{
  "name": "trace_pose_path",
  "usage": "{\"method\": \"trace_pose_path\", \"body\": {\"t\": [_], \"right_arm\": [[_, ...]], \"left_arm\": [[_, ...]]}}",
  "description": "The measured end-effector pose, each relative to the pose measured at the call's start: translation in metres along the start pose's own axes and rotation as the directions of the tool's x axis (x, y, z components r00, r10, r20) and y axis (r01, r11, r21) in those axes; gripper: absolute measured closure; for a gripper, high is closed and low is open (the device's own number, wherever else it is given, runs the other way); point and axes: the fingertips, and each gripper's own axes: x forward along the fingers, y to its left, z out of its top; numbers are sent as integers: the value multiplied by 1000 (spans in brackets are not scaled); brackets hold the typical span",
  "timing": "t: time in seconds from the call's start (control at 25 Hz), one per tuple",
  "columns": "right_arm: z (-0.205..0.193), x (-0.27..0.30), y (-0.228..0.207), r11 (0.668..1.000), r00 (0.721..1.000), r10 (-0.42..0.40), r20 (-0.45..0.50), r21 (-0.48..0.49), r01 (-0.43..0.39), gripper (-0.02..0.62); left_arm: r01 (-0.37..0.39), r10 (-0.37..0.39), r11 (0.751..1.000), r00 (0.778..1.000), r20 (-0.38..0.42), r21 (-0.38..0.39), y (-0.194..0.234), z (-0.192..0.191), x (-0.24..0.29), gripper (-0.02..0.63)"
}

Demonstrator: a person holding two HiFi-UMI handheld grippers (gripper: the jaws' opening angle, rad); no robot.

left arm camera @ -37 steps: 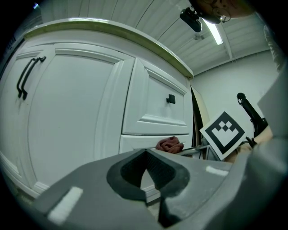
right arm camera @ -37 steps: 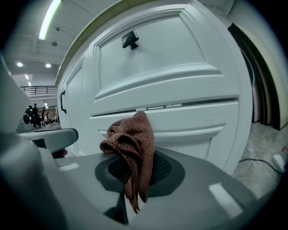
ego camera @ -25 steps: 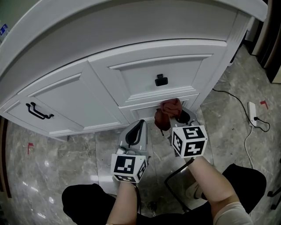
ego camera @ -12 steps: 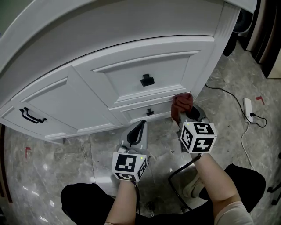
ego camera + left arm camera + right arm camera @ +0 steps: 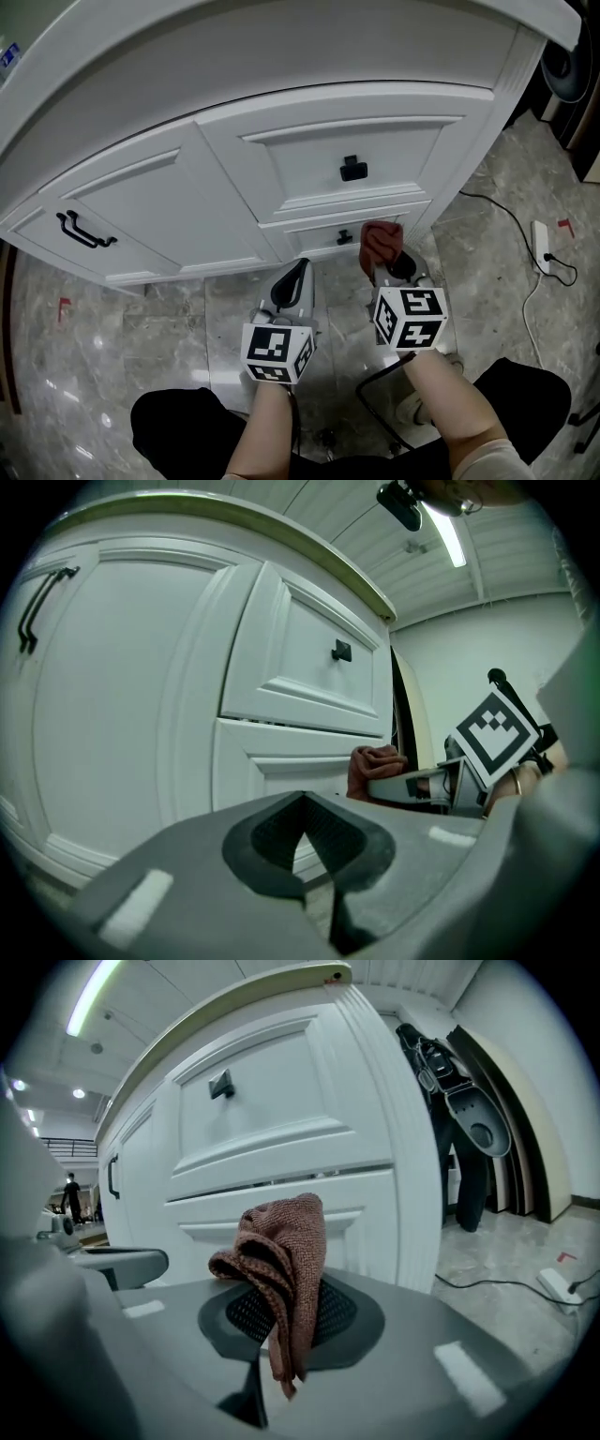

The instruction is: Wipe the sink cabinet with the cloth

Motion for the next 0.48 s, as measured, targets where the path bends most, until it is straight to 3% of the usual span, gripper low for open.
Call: {"method": "trace_pose_path", "body": {"t": [0.32,0.48], "right_arm": [[-28,28,103,978,976,210,-61,11,-209,514],[-38,45,143,963,959,267,-90,1,-268,514]], "left_arm": [[-83,83,996,997,-7,17,46,0,-31,606],[-129,129,992,992,-6,7,70,1,-46,604]]}}
